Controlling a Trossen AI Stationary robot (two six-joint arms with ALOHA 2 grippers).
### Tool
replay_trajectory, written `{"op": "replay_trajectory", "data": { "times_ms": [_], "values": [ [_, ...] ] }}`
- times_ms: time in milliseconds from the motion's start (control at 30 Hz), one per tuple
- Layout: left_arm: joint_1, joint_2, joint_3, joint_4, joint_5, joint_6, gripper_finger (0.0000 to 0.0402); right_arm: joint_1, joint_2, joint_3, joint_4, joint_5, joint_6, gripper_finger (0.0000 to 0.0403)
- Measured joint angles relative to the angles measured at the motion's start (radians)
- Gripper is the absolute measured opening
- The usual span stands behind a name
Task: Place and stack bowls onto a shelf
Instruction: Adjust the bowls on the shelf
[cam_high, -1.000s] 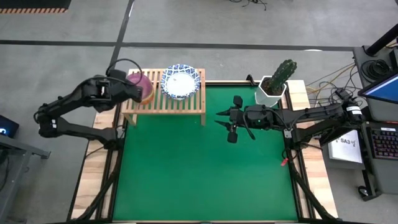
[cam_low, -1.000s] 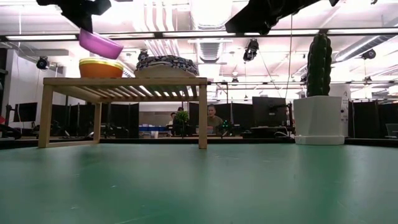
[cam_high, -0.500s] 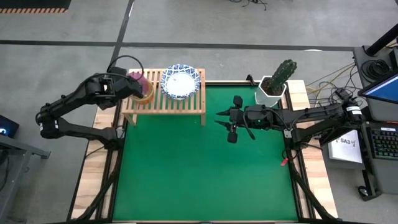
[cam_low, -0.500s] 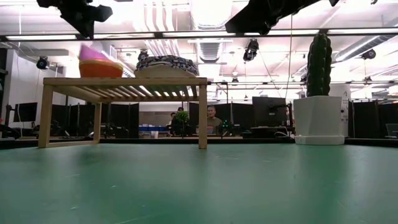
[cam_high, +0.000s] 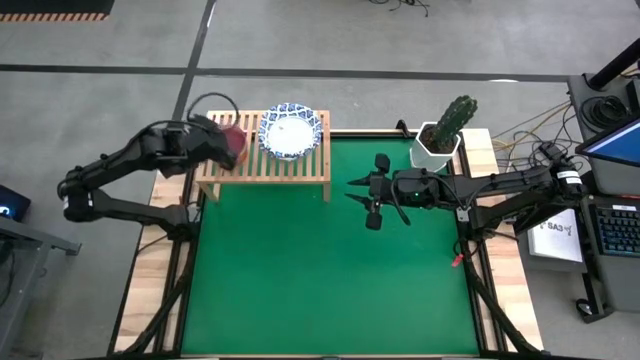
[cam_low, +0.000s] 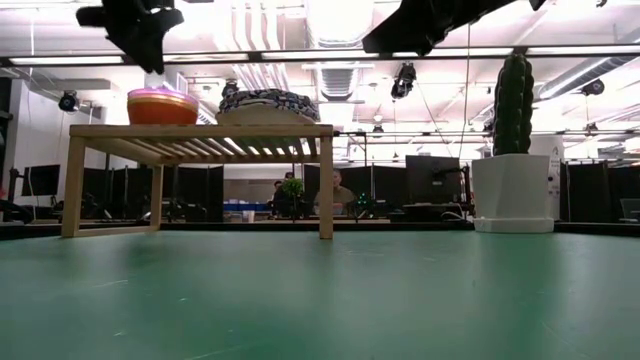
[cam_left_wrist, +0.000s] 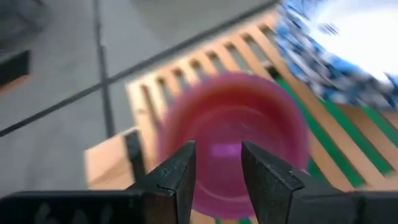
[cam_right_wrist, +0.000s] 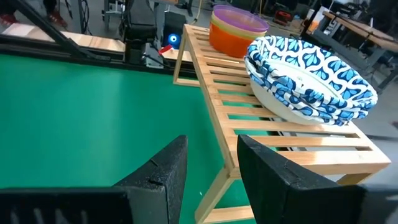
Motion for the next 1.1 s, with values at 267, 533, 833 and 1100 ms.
{"op": "replay_trajectory", "data": {
  "times_ms": [267, 533, 833, 1100],
  "values": [
    [-0.253, -0.087, -0.266, 0.228, 0.036, -0.057, 0.0106, -0.078, -0.020, -0.049, 0.034, -0.284, -0.046, 0.0132],
    [-0.643, -0.199, -0.589, 0.800, 0.104, 0.172, 0.0078, -0.198, -0.036, -0.105, 0.040, -0.389, -0.020, 0.0132],
    [-0.741, -0.292, -0.840, 1.291, 0.123, 0.275, 0.0076, -0.238, -0.090, -0.211, 0.041, -0.393, -0.026, 0.0132],
    [-0.738, -0.333, -0.818, 1.170, -0.108, 0.240, 0.0075, -0.238, -0.134, -0.242, 0.045, -0.438, -0.052, 0.0132]
  ]
}}
